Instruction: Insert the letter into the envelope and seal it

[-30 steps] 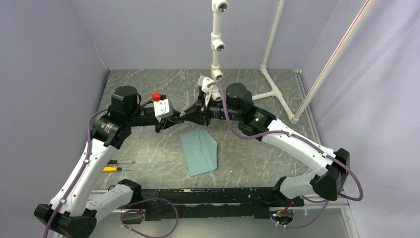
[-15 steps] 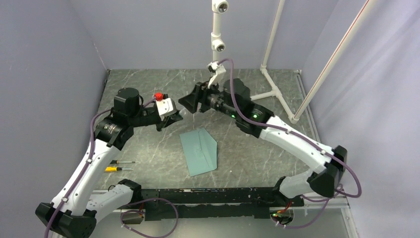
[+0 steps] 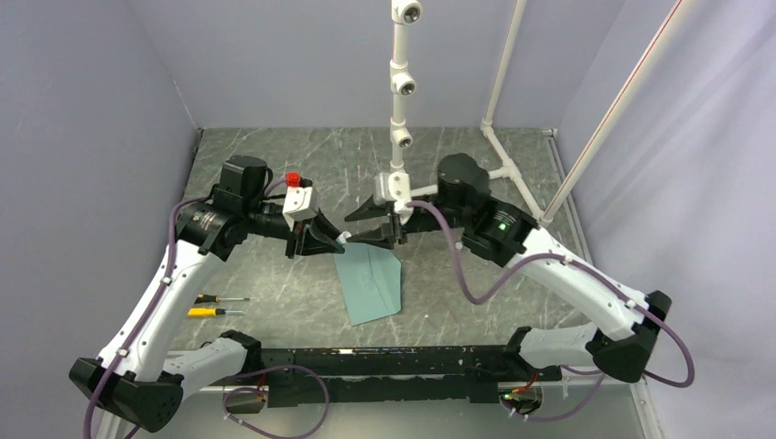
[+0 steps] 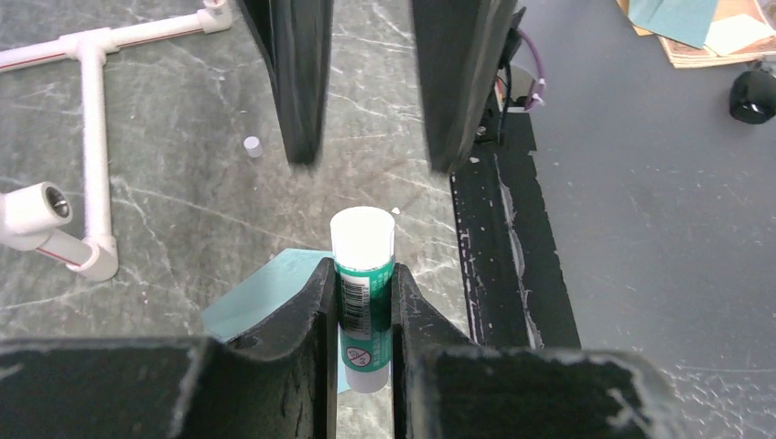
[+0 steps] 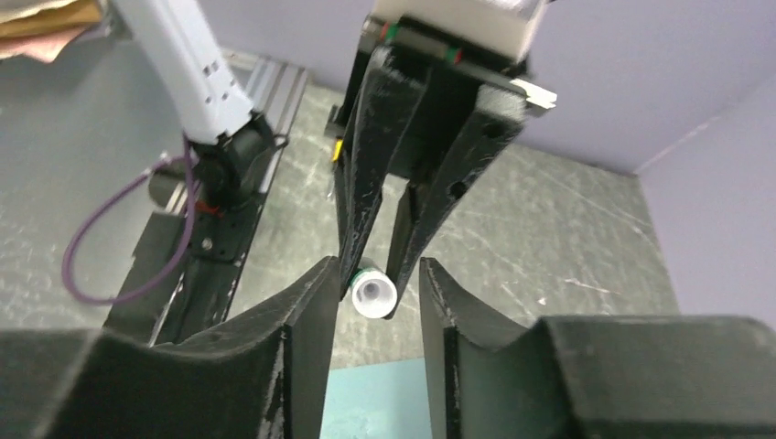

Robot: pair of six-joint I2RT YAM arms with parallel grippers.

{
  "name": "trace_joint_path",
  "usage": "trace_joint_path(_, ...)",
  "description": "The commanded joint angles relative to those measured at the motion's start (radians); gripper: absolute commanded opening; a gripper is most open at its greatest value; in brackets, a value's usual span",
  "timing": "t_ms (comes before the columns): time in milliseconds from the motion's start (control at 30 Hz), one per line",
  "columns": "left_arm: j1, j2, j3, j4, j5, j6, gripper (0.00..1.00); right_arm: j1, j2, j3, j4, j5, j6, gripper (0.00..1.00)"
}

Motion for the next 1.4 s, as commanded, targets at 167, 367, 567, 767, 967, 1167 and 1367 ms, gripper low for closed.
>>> trace_joint_path(167, -0.003, 0.015, 0.060, -0.074, 0.110, 0.080, 0.02, -0.001, 0.108, 0.138, -0.213, -0.186, -0.218, 0.39)
trace_joint_path(367, -0.003, 0.027, 0.082, -0.099, 0.104, 0.109, 0.02, -0.001, 0.132, 0.171, -0.264, -0.178, -0.220, 0.22)
trace_joint_path(567, -0.003, 0.017, 0.073, -0.039, 0.045, 0.084, 0.03, 0.001, 0.109, 0.130, -0.147, -0.170, -0.139, 0.09)
trace_joint_path(767, -0.003, 0.018, 0.080, -0.021, 0.026, 0.078, 0.02, 0.004, 0.130, 0.127, -0.098, -0.159, -0.068, 0.19)
trace_joint_path(967, -0.003, 0.008, 0.068, 0.016, -0.024, 0.056, 0.03, 0.008, 0.134, 0.116, 0.012, -0.011, 0.098, 0.00)
trace_joint_path(1167, -0.003, -0.055, -0.022, 0.225, -0.269, -0.059, 0.02, 0.024, 0.151, 0.140, 0.121, 0.478, 0.519, 0.00)
trace_joint_path(1367, -0.003, -0.081, -0.072, 0.313, -0.384, -0.062, 0.02, 0.025, 0.145, 0.171, 0.036, 0.962, 0.989, 0.00)
